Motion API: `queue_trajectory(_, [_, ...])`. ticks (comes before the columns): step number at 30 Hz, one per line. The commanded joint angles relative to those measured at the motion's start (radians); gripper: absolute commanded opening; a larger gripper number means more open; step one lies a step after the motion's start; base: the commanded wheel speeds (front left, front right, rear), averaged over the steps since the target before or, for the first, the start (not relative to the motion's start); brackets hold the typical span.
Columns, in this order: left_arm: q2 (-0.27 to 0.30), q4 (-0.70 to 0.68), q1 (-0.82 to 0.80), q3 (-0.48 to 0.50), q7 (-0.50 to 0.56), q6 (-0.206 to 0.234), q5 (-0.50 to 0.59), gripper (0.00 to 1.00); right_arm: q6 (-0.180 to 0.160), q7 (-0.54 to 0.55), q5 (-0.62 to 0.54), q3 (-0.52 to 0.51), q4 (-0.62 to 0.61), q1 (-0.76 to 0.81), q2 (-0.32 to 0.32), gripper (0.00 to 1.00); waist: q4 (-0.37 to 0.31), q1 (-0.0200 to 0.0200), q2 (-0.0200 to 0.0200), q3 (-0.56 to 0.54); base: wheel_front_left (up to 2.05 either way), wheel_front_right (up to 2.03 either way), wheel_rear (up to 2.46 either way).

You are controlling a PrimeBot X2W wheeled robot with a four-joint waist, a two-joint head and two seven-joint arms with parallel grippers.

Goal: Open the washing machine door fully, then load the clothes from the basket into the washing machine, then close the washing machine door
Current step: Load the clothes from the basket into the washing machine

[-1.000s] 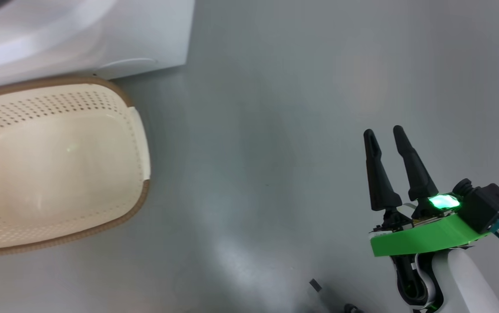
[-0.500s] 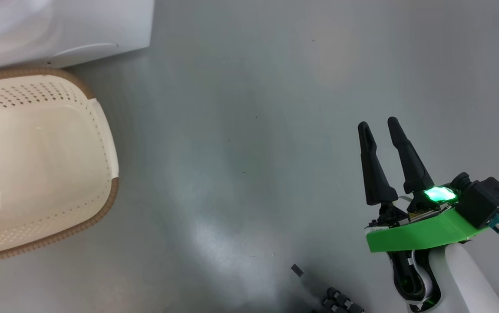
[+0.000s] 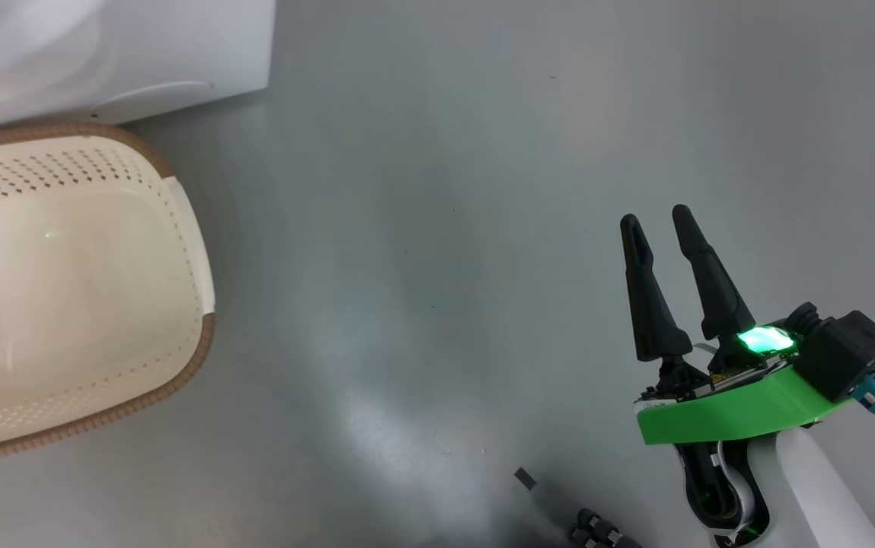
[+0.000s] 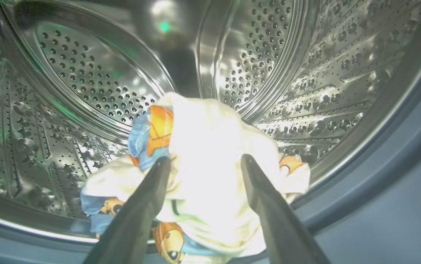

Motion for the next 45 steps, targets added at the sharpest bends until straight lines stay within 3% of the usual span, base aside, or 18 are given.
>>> queue_trajectory(1, [0.047,-0.01,-0.012,0.005,-0.005,-0.004,-0.003,1.0,0.006,-0.008,0.009,0.019,-0.023,0.012,-0.008,1.0,0.008,-0.0001,0.0,-0.011,0.0,0.0,0.0])
queue_trajectory(13, [0.006,0.021,0.04,-0.022,-0.005,-0.005,-0.071,1.0,0.006,-0.008,-0.002,0.01,-0.012,0.02,-0.008,1.0,0.04,-0.0001,0.0,-0.08,0.0,0.0,0.0])
queue_trajectory(28, [-0.099,-0.111,0.339,0.096,-0.005,-0.005,-0.135,1.0,0.006,-0.008,-0.052,-0.006,0.028,0.086,-0.011,1.0,0.107,-0.0001,0.0,-0.286,0.0,0.0,0.0])
queue_trajectory(45, [-0.212,-0.284,0.657,0.17,-0.005,-0.005,-0.09,1.0,0.006,-0.008,-0.05,-0.02,0.05,0.191,-0.096,1.0,0.194,-0.0001,0.0,-0.482,0.0,0.0,0.0])
